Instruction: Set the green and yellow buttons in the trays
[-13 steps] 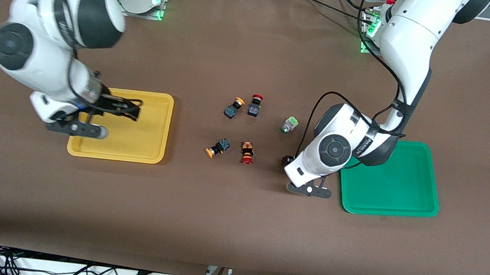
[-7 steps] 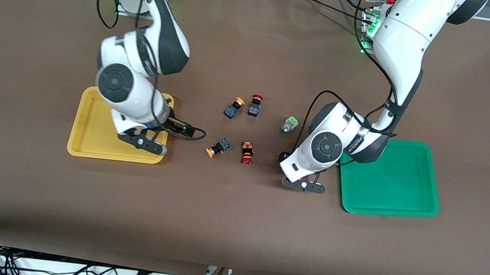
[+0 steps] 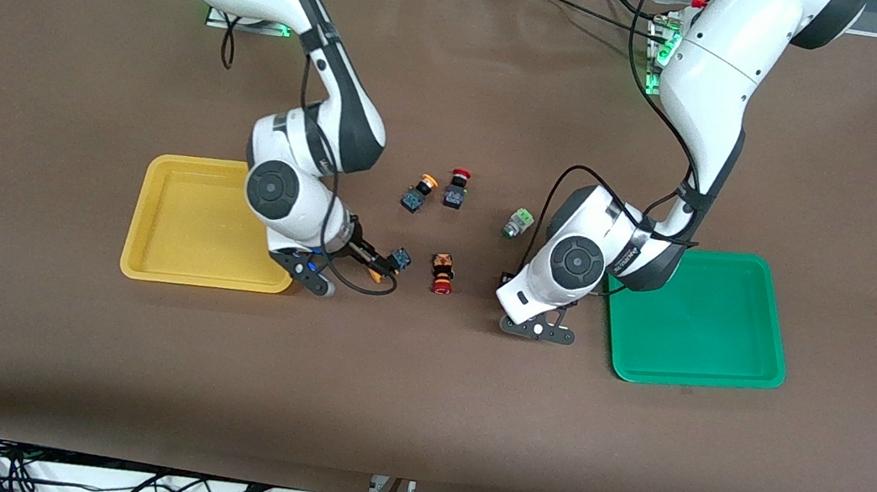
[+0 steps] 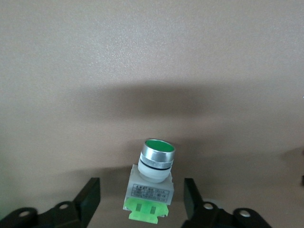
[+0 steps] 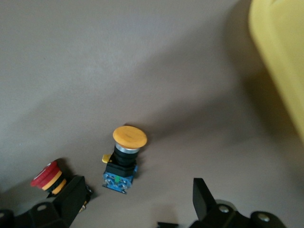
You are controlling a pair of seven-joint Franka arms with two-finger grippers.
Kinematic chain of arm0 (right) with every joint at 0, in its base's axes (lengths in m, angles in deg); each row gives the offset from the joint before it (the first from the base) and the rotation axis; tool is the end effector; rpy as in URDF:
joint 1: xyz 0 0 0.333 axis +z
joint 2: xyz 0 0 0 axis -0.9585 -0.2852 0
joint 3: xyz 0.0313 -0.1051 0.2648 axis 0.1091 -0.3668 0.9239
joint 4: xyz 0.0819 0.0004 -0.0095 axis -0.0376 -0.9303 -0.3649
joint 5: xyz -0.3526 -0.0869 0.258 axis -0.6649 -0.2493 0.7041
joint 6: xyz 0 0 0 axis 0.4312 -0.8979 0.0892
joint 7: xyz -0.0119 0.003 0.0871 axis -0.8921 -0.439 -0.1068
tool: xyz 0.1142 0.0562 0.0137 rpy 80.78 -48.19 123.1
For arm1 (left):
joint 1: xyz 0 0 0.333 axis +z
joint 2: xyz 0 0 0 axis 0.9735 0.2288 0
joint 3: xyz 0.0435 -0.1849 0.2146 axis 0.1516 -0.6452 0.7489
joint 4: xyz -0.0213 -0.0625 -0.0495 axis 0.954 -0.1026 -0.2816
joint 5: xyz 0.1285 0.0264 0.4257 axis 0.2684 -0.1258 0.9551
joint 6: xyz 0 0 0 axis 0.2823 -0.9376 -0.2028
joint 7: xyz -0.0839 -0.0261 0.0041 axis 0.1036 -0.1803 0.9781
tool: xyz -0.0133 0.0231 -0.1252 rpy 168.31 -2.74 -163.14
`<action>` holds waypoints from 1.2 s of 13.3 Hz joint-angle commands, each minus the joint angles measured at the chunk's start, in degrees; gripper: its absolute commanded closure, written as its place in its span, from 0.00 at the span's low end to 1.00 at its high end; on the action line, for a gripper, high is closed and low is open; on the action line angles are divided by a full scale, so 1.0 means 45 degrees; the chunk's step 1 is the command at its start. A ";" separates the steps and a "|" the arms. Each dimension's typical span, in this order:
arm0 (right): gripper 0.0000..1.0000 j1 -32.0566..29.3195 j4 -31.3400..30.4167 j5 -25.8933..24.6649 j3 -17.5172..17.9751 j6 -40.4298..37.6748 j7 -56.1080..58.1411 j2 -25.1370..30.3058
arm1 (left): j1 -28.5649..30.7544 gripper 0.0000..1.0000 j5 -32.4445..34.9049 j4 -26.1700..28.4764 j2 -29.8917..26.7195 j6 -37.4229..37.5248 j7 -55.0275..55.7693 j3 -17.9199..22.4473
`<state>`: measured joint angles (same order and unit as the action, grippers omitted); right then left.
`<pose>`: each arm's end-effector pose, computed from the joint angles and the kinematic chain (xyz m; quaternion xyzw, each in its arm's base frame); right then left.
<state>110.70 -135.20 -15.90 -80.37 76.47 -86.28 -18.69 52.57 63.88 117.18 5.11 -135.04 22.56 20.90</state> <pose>0.6259 0.3838 0.1631 -0.9548 0.2772 0.0694 0.0822 0.6406 -0.3426 0.1129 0.9975 -0.0390 -0.0586 0.0112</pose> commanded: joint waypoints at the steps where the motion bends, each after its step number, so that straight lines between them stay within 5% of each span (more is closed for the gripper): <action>1: 0.01 0.0680 0.0280 0.0390 -0.0138 0.0876 -0.0978 -0.0746 | -0.0167 0.75 -0.0006 0.0082 -0.0067 -0.0133 0.0008 0.0162; 4: 0.01 0.0741 0.0281 0.0409 0.0017 0.1016 -0.1215 -0.1059 | 0.0008 0.94 -0.0025 0.0082 -0.0144 -0.0114 -0.0011 0.0162; 14: 0.15 0.0702 0.0846 0.0390 0.0038 0.1270 -0.1039 -0.1782 | 0.2992 0.94 -0.0006 0.0043 -0.2643 0.3516 -0.2973 0.0337; 16: 0.30 0.0702 0.0866 0.0390 0.0038 0.1270 -0.0981 -0.1764 | 0.4240 0.94 -0.0006 0.0082 -0.2781 0.3928 -0.4884 0.0318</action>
<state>114.01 -133.34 -15.38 -80.23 82.28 -91.31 -25.53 67.18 63.90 115.86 -5.66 -118.95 8.03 22.86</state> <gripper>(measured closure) 0.203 0.586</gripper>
